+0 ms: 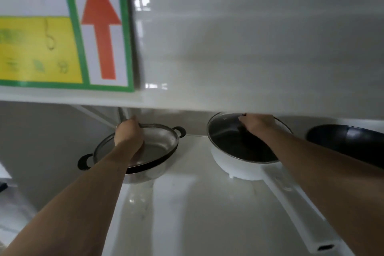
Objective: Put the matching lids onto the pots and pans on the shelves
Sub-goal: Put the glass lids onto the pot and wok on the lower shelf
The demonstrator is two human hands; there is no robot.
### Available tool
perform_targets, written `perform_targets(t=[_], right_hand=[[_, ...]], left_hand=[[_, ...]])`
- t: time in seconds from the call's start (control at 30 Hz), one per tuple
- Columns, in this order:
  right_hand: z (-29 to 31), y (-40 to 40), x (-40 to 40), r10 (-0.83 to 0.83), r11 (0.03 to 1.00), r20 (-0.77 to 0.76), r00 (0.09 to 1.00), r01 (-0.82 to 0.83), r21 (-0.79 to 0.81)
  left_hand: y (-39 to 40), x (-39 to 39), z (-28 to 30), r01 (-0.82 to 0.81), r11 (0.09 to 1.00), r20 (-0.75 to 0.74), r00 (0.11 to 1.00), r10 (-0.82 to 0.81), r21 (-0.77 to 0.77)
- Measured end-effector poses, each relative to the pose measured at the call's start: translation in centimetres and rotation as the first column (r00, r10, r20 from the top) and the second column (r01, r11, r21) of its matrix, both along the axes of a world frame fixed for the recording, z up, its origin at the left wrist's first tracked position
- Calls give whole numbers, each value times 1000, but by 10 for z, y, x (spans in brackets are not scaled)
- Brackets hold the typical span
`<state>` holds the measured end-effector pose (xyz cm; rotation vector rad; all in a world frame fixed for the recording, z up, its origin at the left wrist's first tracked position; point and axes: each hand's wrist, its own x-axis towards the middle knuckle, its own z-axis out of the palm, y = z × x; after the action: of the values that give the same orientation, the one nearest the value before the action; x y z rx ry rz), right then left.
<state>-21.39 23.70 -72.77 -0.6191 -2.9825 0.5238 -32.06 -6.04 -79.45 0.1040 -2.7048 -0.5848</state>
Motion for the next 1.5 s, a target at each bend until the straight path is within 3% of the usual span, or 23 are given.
perform_targets(t=[0.2,0.33,0.53,0.67,0.8,0.83,0.9,1.0,1.1,1.23,1.27,1.43,1.5], right_hand=[[-11,13,-8,33,995,29,999,-35,89],[-18,12,-11,8,997,-66,998,-4,74],[-25,14,-11,-8,999,-88,996,11,35],[-22,21,9,-11,1000,-156,988,8,-22],[-14,35,35,-8,996,-248,969,-15,-90],[-14,46,41,-35,995,-286,958,7,-96],[-6,66,62,-148,989,-303,941,139,-51],[9,104,114,-204,961,-203,958,235,144],[5,148,174,-287,930,-140,948,311,197],[-12,199,243,-475,855,-102,874,486,179],[-17,210,259,-510,836,-74,857,514,192],[-56,254,316,-571,821,354,741,525,224],[-75,267,331,-573,818,457,680,507,271]], left_hand=[[2,6,-14,-7,999,-87,996,3,-45],[0,8,-14,8,1000,-92,996,-10,-25],[2,20,-18,15,990,-61,998,-6,140],[38,39,-4,-48,999,-69,996,50,21],[135,101,34,155,936,-221,947,-232,-316],[162,119,44,188,924,-207,942,-266,-332],[222,152,54,408,882,-94,894,-439,-237],[303,206,50,667,739,-91,733,-674,-99],[353,261,36,804,594,-85,593,-801,16],[385,300,10,779,625,376,566,-734,48],[386,305,1,761,649,433,581,-690,13],[383,313,-23,701,685,455,684,-569,-198],[383,313,-23,702,669,457,692,-559,-244]])
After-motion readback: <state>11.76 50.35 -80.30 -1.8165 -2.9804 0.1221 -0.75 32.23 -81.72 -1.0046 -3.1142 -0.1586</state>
